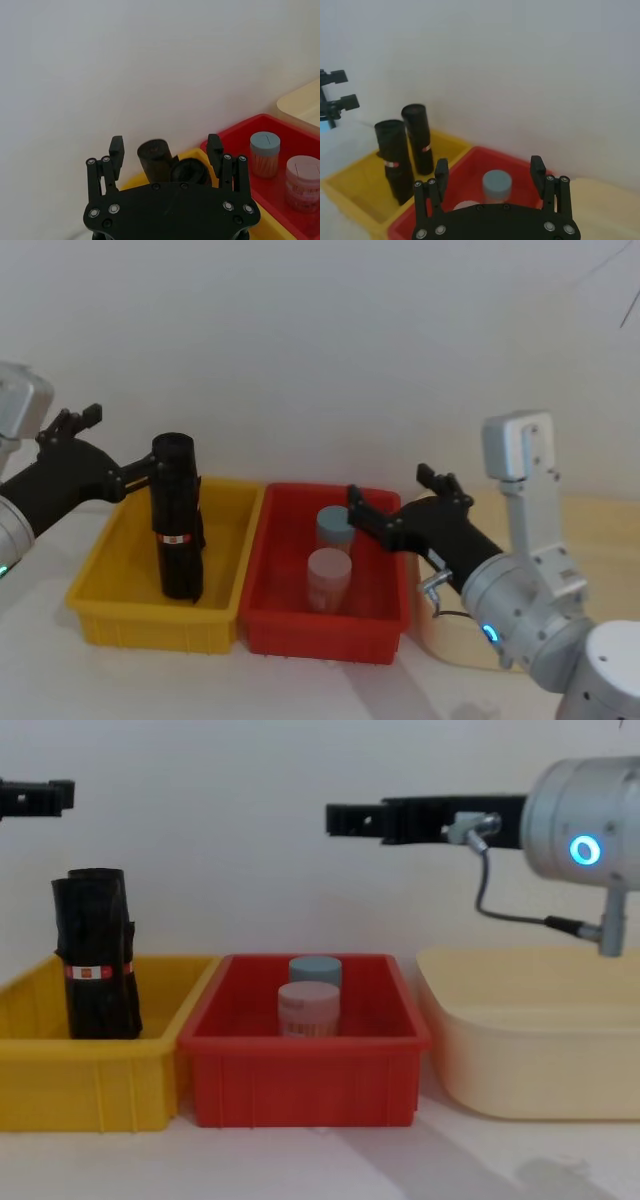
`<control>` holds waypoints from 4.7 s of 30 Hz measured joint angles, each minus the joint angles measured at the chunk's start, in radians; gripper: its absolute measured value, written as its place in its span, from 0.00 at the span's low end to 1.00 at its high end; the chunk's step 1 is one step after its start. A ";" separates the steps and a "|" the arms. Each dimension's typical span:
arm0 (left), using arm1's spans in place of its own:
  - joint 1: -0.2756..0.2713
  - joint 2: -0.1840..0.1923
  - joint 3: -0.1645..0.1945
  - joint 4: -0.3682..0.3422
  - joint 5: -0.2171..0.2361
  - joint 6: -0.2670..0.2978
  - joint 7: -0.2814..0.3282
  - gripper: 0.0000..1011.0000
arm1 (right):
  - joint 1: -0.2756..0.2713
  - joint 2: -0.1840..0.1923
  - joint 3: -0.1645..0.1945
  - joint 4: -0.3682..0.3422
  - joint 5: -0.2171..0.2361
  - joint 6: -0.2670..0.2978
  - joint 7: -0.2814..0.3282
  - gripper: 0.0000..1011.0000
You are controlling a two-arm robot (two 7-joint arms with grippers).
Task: Pick up the garbage bag with the one hand and transfer it to the other hand.
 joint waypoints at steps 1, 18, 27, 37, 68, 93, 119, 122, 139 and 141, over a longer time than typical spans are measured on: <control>0.000 -0.005 -0.006 0.013 -0.014 0.000 -0.009 0.99 | 0.006 -0.006 -0.007 0.009 -0.002 0.009 0.002 0.99; -0.057 -0.120 0.010 0.199 -0.136 -0.042 -0.097 0.99 | 0.044 -0.044 -0.047 0.083 -0.012 0.062 0.031 0.99; -0.099 -0.168 0.053 0.302 -0.177 -0.069 -0.161 0.99 | 0.056 -0.054 -0.054 0.106 -0.012 0.073 0.051 0.99; -0.120 -0.175 0.083 0.342 -0.167 -0.060 -0.147 0.99 | 0.069 -0.066 -0.058 0.131 -0.010 0.085 0.077 0.99; -0.133 -0.105 0.119 0.253 0.007 0.062 0.021 0.99 | 0.116 -0.082 -0.074 0.239 -0.068 0.071 0.091 0.99; -0.134 -0.096 0.122 0.239 0.029 0.077 0.041 0.99 | 0.170 -0.077 -0.091 0.353 -0.114 0.073 0.137 0.99; -0.134 -0.094 0.122 0.237 0.033 0.080 0.044 0.99 | 0.183 -0.091 -0.074 0.413 -0.115 0.098 0.172 0.99; -0.134 -0.094 0.122 0.237 0.033 0.080 0.044 0.99 | 0.183 -0.094 -0.071 0.418 -0.116 0.096 0.175 0.99; -0.134 -0.094 0.122 0.237 0.033 0.080 0.043 0.69 | 0.179 -0.101 -0.062 0.432 -0.118 0.090 0.180 0.75; -0.134 -0.094 0.122 0.237 0.033 0.080 0.043 0.63 | 0.179 -0.102 -0.061 0.432 -0.118 0.090 0.180 0.70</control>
